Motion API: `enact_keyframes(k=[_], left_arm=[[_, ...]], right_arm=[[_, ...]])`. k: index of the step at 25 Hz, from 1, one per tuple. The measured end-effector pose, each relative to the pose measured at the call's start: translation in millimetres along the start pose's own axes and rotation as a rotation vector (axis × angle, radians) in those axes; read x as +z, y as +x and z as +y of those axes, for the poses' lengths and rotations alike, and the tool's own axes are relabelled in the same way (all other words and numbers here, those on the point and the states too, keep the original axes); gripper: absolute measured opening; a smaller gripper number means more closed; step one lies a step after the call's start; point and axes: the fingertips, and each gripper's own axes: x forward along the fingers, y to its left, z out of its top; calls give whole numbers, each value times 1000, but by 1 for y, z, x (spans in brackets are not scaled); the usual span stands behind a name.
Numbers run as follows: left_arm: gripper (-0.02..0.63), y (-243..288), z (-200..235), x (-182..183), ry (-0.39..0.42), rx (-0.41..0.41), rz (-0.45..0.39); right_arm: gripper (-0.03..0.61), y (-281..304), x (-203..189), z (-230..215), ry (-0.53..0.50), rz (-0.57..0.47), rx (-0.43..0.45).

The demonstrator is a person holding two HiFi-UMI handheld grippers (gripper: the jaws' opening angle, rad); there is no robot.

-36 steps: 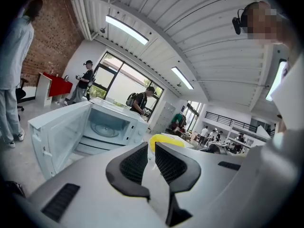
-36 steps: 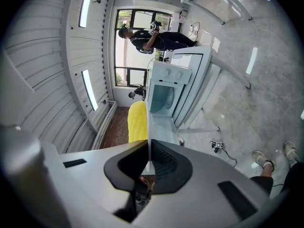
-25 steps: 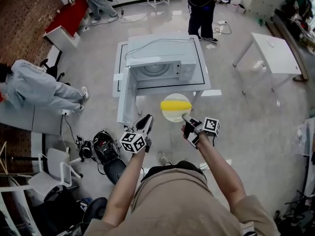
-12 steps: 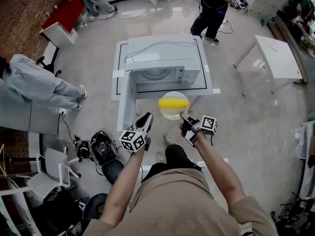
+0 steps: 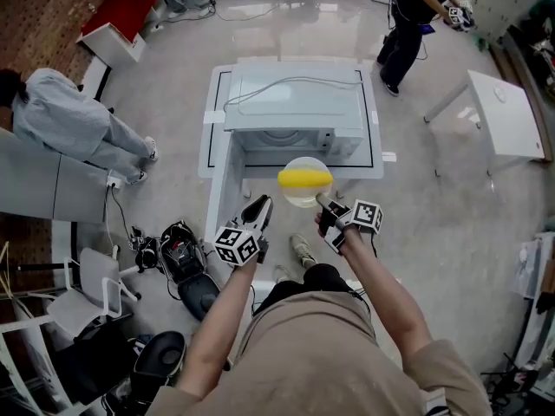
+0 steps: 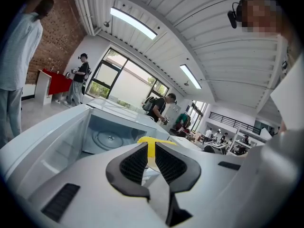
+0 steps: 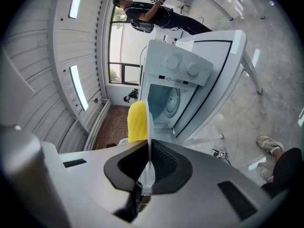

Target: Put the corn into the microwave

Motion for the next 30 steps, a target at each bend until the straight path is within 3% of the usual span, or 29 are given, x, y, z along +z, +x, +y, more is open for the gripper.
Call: enact_keyframes(k=[30], left_arm=[[37,58,59,23,-2,104,18]], right_arm=[[17,121,58,-50,38,35,-37]])
